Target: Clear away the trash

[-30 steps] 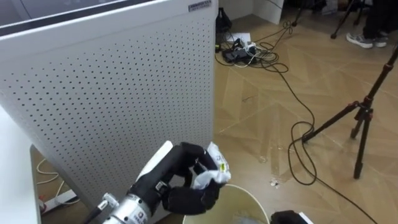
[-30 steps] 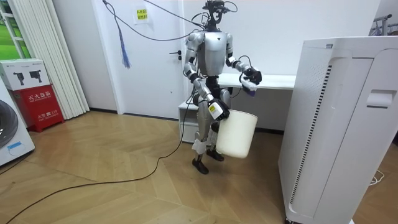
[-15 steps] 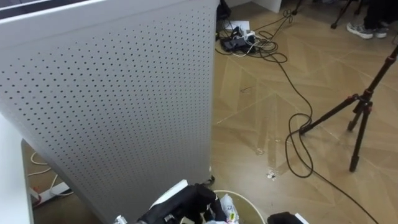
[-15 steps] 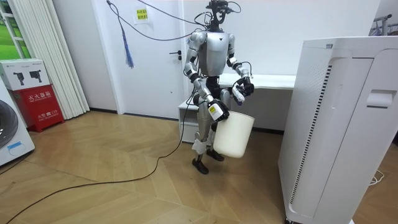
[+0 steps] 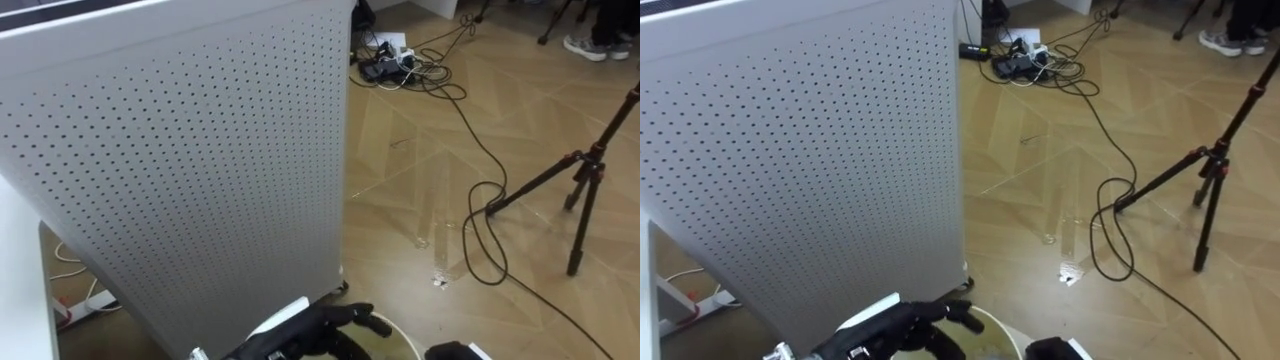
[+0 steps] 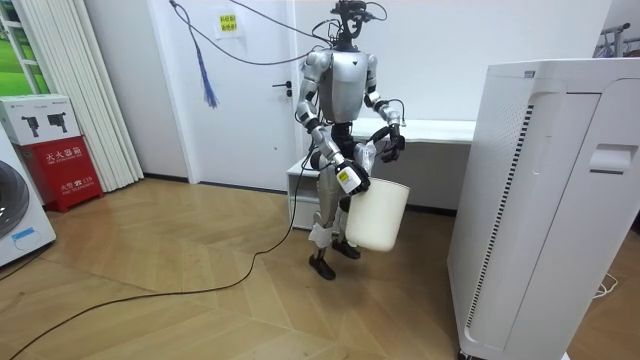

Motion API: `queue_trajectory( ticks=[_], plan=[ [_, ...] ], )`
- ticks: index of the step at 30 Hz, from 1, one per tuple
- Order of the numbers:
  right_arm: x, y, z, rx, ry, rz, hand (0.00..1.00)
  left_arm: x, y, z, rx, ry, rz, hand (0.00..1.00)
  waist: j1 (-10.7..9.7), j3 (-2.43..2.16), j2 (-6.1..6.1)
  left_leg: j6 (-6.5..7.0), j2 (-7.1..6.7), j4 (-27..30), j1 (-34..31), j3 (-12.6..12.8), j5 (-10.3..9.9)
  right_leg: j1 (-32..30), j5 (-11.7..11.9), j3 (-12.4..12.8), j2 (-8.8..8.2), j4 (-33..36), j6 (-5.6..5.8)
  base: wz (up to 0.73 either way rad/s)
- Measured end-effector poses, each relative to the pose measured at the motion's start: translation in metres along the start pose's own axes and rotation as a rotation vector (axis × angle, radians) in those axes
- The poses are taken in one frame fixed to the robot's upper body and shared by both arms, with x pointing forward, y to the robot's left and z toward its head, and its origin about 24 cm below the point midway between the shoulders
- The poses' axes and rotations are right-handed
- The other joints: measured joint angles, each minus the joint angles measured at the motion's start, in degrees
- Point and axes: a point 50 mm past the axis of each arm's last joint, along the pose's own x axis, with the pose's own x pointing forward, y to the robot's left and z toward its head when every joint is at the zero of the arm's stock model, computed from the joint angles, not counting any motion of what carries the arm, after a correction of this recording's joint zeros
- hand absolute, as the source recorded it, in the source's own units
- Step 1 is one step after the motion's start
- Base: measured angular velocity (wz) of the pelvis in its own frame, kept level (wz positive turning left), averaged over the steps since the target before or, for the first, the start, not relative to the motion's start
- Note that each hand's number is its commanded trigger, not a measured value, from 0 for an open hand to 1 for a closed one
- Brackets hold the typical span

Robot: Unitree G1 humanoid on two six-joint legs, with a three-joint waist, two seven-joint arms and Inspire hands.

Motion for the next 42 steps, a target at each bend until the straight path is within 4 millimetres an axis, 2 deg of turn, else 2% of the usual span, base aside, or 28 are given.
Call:
queue_trajectory(
  ticks=[4,13,19,20,22,24,29,30,33,38,39,42],
  plan=[
    [0.000,0.001,-0.001,-0.007,0.003,0.005,1.00,0.000,-0.001,-0.001,-0.003,0.003,0.000,0.00,-0.01,0.00,0.00,0.00,0.16,-0.01,0.12,0.00,0.00,0.11,0.00,0.08,0.01,0.01,0.00,0.00],
    [-0.005,0.005,-0.013,0.006,0.037,-0.009,1.00,-0.006,-0.009,-0.016,-0.047,0.055,0.020,0.00,0.01,-0.05,0.01,0.00,-0.03,0.00,0.98,0.01,0.00,1.03,0.00,0.04,0.05,-0.06,0.00,0.00],
    [-0.012,0.004,-0.039,0.023,0.133,-0.029,1.00,-0.012,-0.011,-0.047,-0.114,0.177,0.079,0.00,0.08,-0.20,0.07,0.00,-0.03,-0.15,2.25,0.22,0.00,2.58,-0.01,0.16,0.13,-0.84,0.01,0.00],
    [-0.015,0.004,-0.046,0.028,0.159,-0.033,1.00,-0.016,-0.012,-0.057,-0.143,0.214,0.099,0.00,0.30,-0.40,0.02,0.00,-0.02,-0.15,2.31,0.22,0.00,2.60,-0.03,0.10,0.13,-0.76,0.00,0.00],
    [-0.019,0.005,-0.054,0.034,0.181,-0.037,1.00,-0.023,-0.014,-0.071,-0.179,0.270,0.142,0.00,0.37,-0.45,-0.14,0.00,0.00,-0.15,2.15,0.21,0.00,2.32,-0.09,0.10,0.14,-0.65,-0.05,0.00],
    [-0.024,0.005,-0.063,0.036,0.210,-0.037,1.00,-0.028,-0.015,-0.084,-0.192,0.328,0.186,0.00,0.57,-0.64,-0.61,0.00,-0.04,-0.08,1.61,0.20,0.00,1.83,-0.31,0.07,0.08,-0.37,-0.05,0.00],
    [-0.027,0.005,-0.074,0.044,0.263,-0.038,1.00,-0.035,-0.018,-0.101,-0.230,0.403,0.253,0.00,1.29,-0.92,-1.53,0.00,-0.09,-0.10,1.82,0.18,0.00,1.98,-0.36,-0.03,-0.03,-0.08,-0.07,0.00],
    [-0.028,0.004,-0.078,0.039,0.279,-0.043,1.00,-0.039,-0.020,-0.108,-0.247,0.429,0.268,0.00,1.28,-0.84,-1.76,0.00,-0.09,-0.12,2.24,0.17,0.00,2.42,-0.36,-0.03,0.00,-0.21,-0.07,0.00],
    [-0.033,0.003,-0.091,0.018,0.324,-0.051,1.00,-0.051,-0.029,-0.126,-0.279,0.513,0.287,0.00,1.38,-0.98,-2.06,-0.01,-0.08,-0.15,2.78,-0.09,-0.01,3.44,-0.35,-0.04,0.10,-1.14,-0.07,0.04],
    [-0.036,0.002,-0.102,0.051,0.357,-0.084,1.00,-0.052,-0.042,-0.136,-0.310,0.539,0.308,0.00,1.43,-1.14,-1.68,-0.02,-0.04,-0.50,2.92,-0.49,-0.02,3.38,-0.31,-0.01,0.23,-2.05,-0.06,0.01],
    [-0.037,0.002,-0.105,0.067,0.366,-0.096,1.00,-0.053,-0.042,-0.137,-0.310,0.539,0.317,0.00,1.43,-1.01,-1.90,-0.02,-0.03,-0.57,3.14,-0.55,-0.02,3.60,-0.30,-0.02,0.27,-2.06,-0.07,0.00],
    [-0.040,0.002,-0.113,0.091,0.386,-0.116,1.00,-0.055,-0.048,-0.144,-0.333,0.559,0.330,0.00,1.42,-1.02,-1.94,-0.02,-0.06,-0.58,3.74,-0.41,-0.02,4.41,-0.26,-0.03,0.26,-2.19,-0.13,-0.04]
  ],
)
